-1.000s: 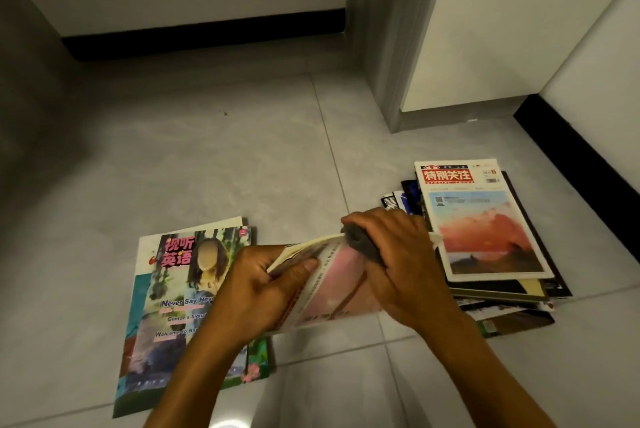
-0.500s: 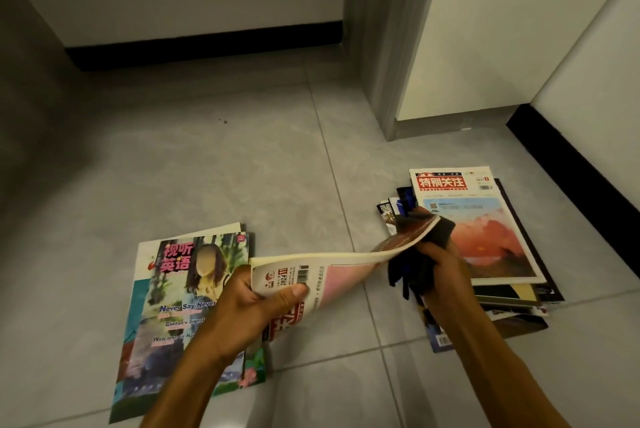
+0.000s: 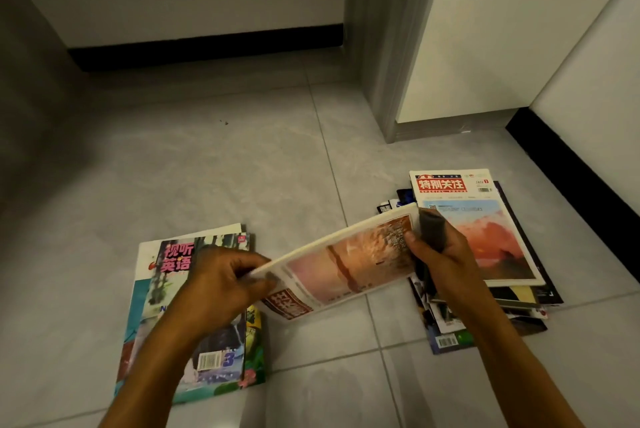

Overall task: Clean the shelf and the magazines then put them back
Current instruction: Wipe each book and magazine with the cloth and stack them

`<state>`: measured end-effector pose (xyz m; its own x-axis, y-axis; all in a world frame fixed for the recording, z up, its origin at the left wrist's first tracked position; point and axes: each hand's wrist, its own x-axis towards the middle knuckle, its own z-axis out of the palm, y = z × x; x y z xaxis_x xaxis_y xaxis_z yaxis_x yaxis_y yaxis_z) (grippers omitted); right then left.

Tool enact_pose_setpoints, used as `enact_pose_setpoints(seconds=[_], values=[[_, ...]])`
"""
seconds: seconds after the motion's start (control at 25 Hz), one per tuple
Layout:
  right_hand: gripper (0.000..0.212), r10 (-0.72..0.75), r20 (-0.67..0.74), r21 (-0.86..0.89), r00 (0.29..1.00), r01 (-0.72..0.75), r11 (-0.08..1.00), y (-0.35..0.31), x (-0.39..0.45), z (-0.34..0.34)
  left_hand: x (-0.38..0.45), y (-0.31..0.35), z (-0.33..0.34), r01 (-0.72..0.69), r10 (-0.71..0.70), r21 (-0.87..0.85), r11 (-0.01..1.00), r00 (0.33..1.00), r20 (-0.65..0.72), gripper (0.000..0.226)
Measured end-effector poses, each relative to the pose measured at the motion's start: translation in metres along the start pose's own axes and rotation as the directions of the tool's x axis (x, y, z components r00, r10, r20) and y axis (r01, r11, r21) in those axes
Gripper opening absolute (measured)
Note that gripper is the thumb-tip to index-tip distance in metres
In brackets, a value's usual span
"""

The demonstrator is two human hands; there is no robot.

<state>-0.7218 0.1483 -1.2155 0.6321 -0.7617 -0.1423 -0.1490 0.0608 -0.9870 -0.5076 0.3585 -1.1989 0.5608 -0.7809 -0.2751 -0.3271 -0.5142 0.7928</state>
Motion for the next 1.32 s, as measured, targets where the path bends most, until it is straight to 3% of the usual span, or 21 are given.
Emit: enact_pose_setpoints(seconds=[0.08,0.12,0.24,0.32,0.48,0.64,0.72,0.8,0.84,0.92,1.04,1.2,1.32], values=[[0.018,-0.147,0.146,-0.148,0.978,0.168,0.974,-0.017,-0.005,0.007,0.002,0.011,0.002,-0.077,0.065,0.089,0.993,0.989,0.134,0.023],[0.014,-0.208,0.224,-0.214,0.952,0.256,0.943,-0.026,-0.007,0.016,0.001,0.018,0.010,-0.115,0.104,0.075,0.990,0.985,0.137,0.021],[0.017,-0.469,0.327,-0.459,0.820,0.572,0.679,-0.041,-0.014,0.054,0.001,0.037,0.037,-0.177,0.174,-0.065,0.982,0.983,-0.054,0.015],[0.023,-0.562,0.326,-0.556,0.760,0.635,0.536,-0.039,-0.013,0.061,0.000,0.040,0.042,-0.178,0.151,-0.221,0.959,0.980,-0.131,0.014],[0.027,-0.439,0.290,-0.603,0.850,0.519,0.606,-0.003,-0.002,0.021,-0.004,0.035,0.022,-0.197,0.158,-0.172,0.965,0.963,-0.217,0.008],[0.016,-0.179,0.355,-0.586,0.917,0.368,0.722,0.019,-0.004,0.001,-0.002,0.035,0.022,-0.260,0.252,-0.024,0.965,0.952,-0.173,0.023],[0.013,-0.099,0.265,-0.471,0.959,0.219,0.855,0.029,-0.009,0.006,0.002,0.034,0.033,-0.318,0.319,0.041,0.947,0.921,-0.226,0.022],[0.008,-0.037,-0.010,-0.259,0.999,0.033,0.965,0.043,-0.015,0.009,0.007,0.028,0.040,-0.311,0.316,0.068,0.948,0.896,-0.312,0.026],[0.007,0.046,-0.170,-0.100,0.984,-0.064,0.993,0.047,-0.017,0.008,0.010,0.025,0.041,-0.290,0.293,0.064,0.955,0.885,-0.362,0.031],[0.013,0.222,-0.396,0.225,0.891,-0.140,0.964,0.052,-0.017,0.002,0.016,0.016,0.036,-0.245,0.234,0.035,0.969,0.864,-0.446,0.038],[0.017,0.420,-0.566,0.469,0.710,-0.142,0.872,0.061,-0.008,-0.013,0.018,0.002,0.037,-0.218,0.218,0.053,0.975,0.864,-0.453,0.035],[0.041,0.602,-0.622,0.558,0.501,-0.256,0.790,0.078,0.003,-0.017,0.020,-0.026,0.060,-0.148,0.165,0.074,0.986,0.917,-0.364,0.034],[0.052,0.694,-0.565,0.648,0.445,-0.282,0.708,0.081,0.002,-0.023,0.021,-0.053,0.076,-0.004,0.027,0.064,0.998,0.936,-0.350,0.031]])
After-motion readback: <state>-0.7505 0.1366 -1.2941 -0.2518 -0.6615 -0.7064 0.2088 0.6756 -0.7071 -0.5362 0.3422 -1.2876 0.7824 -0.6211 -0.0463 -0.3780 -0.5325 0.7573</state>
